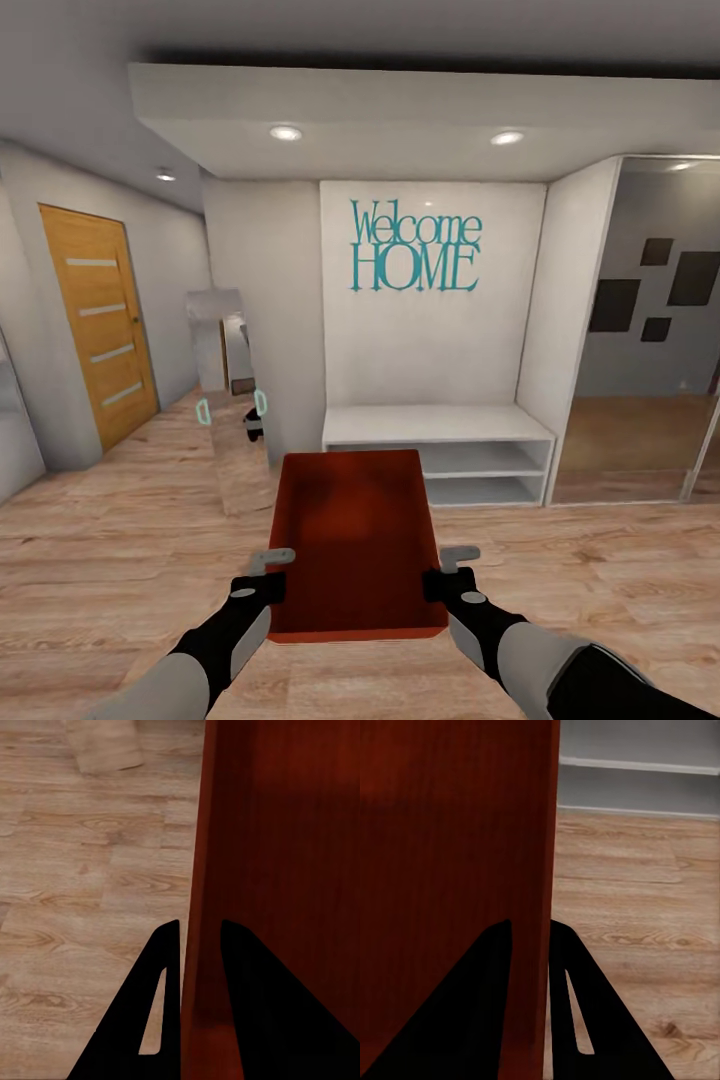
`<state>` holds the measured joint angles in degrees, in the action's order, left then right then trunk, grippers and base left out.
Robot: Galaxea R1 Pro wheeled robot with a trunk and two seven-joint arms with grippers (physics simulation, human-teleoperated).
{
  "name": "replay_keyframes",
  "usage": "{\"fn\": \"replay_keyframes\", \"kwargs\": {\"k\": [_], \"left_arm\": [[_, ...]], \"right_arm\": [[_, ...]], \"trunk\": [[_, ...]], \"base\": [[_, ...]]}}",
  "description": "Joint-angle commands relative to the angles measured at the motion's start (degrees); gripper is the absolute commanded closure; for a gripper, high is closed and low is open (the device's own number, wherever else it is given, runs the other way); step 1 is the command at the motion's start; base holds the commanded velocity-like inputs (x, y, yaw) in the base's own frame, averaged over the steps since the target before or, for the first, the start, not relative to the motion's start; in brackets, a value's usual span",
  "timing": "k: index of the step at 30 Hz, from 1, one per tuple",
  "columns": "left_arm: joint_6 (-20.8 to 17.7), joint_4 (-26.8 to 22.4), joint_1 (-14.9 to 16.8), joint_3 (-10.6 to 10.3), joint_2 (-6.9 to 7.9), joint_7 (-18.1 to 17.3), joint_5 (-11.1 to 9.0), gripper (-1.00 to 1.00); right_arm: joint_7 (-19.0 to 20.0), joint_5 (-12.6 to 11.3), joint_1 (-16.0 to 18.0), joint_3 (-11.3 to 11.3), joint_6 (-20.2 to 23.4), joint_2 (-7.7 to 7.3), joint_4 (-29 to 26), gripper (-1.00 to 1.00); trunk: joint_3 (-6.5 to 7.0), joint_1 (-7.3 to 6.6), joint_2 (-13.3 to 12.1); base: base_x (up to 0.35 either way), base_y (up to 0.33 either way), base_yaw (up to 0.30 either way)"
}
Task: Move the two storage containers from the living room to the garage. In the garage, place one container on the floor and stack the other container on top of it (either order is fine).
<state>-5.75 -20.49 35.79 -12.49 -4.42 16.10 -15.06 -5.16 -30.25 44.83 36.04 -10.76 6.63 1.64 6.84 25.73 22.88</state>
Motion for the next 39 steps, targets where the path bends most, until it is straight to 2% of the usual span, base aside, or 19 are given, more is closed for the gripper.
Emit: {"fn": "replay_keyframes", "kwargs": {"k": [1,34,39], "left_arm": [[2.06,-0.25,0.07,1.77,0.02,1.39,0.35,1.0],[2.06,0.05,0.07,1.85,0.46,1.39,0.27,1.0],[2.04,0.18,0.07,1.85,0.46,1.39,-0.42,1.0]], "right_arm": [[1.56,0.22,-0.01,-1.24,-0.14,0.05,0.12,1.0],[1.47,0.25,-0.01,-1.24,-0.14,0.12,0.12,1.0],[1.41,0.23,-0.01,-1.24,-0.14,0.14,0.12,1.0]], "trunk": [[-0.02,0.05,0.04],[-0.02,0.05,0.04],[-0.02,0.05,0.04]], "base": [[0.322,0.0,0.058],[0.321,0.0,0.254],[0.236,0.0,0.269]]}}
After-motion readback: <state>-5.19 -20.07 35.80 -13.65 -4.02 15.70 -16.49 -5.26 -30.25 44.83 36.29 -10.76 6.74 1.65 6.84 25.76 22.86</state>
